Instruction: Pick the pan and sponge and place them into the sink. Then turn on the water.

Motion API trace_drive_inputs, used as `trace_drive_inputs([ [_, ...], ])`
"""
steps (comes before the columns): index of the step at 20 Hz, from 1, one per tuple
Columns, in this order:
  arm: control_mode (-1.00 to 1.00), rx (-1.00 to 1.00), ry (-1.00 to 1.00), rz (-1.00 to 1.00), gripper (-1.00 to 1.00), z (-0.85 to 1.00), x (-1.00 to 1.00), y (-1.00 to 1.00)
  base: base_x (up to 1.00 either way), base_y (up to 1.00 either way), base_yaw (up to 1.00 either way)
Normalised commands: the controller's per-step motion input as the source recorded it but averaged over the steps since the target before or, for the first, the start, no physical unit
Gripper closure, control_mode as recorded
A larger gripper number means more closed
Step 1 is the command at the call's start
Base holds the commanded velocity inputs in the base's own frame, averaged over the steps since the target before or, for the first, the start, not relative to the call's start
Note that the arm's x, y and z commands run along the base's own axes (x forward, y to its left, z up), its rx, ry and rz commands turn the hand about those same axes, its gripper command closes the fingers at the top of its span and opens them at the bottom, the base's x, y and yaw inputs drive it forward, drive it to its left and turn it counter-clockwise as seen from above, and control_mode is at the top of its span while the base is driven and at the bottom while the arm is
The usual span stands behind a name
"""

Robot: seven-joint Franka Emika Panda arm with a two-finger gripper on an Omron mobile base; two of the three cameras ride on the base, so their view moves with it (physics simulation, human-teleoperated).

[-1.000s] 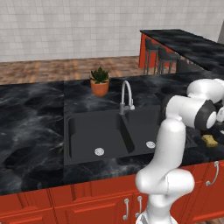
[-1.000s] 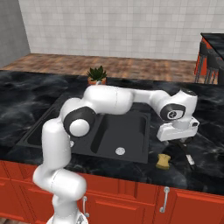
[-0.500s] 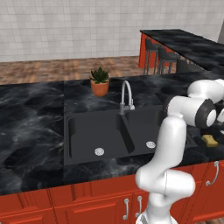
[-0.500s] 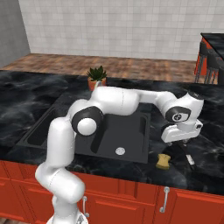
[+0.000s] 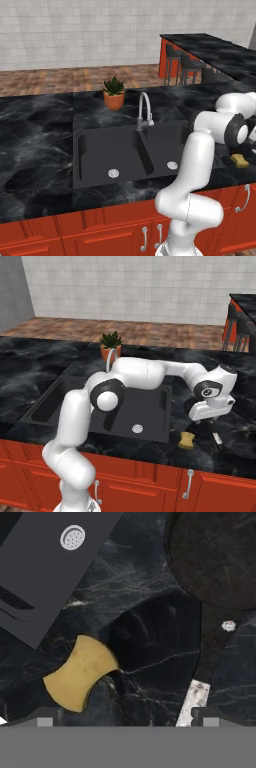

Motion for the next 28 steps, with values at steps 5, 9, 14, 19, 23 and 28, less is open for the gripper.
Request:
trace_drive_inputs([
  [5, -1.0, 0.0, -0.01, 0.01, -1.0, -0.2, 0.11, -0.11, 0.0, 0.0, 0.0],
  [9, -1.0, 0.0, -0.02, 0.02, -1.0, -0.19, 0.09, -0.12, 0.0, 0.0, 0.0],
  [14, -1.0, 0.0, -0.04, 0.02, -1.0, -0.13, 0.09, -0.14, 0.0, 0.0, 0.0],
  [19, -1.0, 0.0, -0.03, 0.01, -1.0, -0.15, 0.07, -0.09, 0.0, 0.0, 0.0],
  [23, -1.0, 0.0, -0.03, 0.01, -1.0, -0.14, 0.08, -0.06, 0.0, 0.0, 0.0],
  [28, -1.0, 0.0, -0.02, 0.0, -1.0, -0.15, 0.05, -0.03, 0.0, 0.0, 0.0],
])
